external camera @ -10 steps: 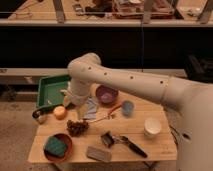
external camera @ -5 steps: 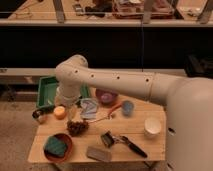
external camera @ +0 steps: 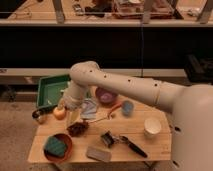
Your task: Wipe tray with sponge
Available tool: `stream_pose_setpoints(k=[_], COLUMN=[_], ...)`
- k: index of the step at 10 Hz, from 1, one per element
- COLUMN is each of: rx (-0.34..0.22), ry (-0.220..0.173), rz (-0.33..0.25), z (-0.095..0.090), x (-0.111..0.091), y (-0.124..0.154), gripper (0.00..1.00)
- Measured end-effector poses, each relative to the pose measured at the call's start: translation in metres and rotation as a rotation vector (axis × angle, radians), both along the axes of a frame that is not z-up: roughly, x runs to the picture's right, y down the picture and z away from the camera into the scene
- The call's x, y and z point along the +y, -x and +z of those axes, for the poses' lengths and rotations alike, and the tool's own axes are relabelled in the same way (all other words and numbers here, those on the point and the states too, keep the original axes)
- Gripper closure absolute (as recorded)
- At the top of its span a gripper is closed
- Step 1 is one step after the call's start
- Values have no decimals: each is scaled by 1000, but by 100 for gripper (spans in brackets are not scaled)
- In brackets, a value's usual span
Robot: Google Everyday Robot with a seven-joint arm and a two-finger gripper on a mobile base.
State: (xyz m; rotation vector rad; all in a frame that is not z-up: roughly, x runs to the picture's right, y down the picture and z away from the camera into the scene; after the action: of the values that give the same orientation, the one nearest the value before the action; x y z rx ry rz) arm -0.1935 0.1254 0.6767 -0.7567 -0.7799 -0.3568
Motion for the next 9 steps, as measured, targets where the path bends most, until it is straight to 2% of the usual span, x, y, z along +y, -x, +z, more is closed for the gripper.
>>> stream_pose_setpoints(k=[1, 2, 5, 8, 9], rx=[-9, -14, 9, -6, -21], ry=[20, 23, 3, -3, -18], rz=[-12, -40, -118, -175, -195], z=[-4, -7, -15, -2, 2], x=[4, 8, 12, 31, 38], y=[3, 11, 20, 41, 54], gripper=[38, 38, 38, 38, 38])
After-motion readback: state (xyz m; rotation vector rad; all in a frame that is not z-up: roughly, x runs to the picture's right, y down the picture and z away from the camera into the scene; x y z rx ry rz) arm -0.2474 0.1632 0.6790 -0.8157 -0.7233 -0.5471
